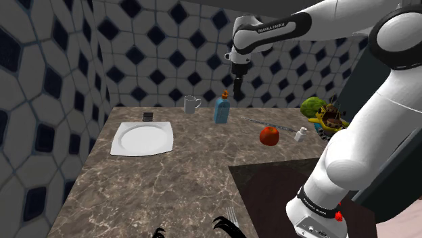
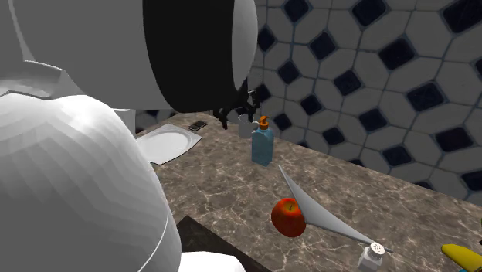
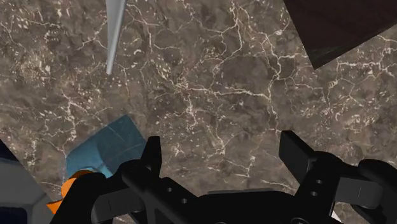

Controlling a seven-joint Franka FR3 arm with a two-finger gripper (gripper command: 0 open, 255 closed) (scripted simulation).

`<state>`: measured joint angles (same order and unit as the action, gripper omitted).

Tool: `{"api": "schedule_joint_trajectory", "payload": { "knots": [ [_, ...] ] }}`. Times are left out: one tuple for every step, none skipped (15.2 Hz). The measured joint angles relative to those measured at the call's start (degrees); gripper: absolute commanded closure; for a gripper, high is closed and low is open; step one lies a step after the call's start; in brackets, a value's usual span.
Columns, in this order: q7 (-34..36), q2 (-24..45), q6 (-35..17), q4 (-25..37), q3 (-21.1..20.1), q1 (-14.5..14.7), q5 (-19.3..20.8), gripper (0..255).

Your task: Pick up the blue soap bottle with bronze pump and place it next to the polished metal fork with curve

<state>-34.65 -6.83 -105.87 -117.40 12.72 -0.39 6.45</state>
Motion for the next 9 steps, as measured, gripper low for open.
{"api": "schedule_joint_trajectory", "payload": {
  "knots": [
    [-1.4,2.5,-0.6,1.7,0.3,-0.1,-0.2,0],
    [-3.2,5.3,-0.2,4.7,0.7,-0.3,-0.4,0],
    [-4.4,7.2,-0.5,6.0,0.8,-0.4,-0.5,0],
    [-5.8,9.3,-0.7,7.7,1.0,-0.6,-0.6,0],
    [-7.2,11.7,-1.2,9.5,1.2,-0.9,-0.7,0],
    [-8.5,14.0,-1.6,11.2,1.3,-1.1,-0.9,0],
    [-9.6,15.9,-1.5,13.0,1.3,-1.2,-1.0,0],
    [-11.2,18.3,-1.4,15.5,1.4,-1.7,-1.2,0],
    [-12.5,20.3,-1.4,18.4,1.5,-2.1,-1.3,0]
  ]
}}
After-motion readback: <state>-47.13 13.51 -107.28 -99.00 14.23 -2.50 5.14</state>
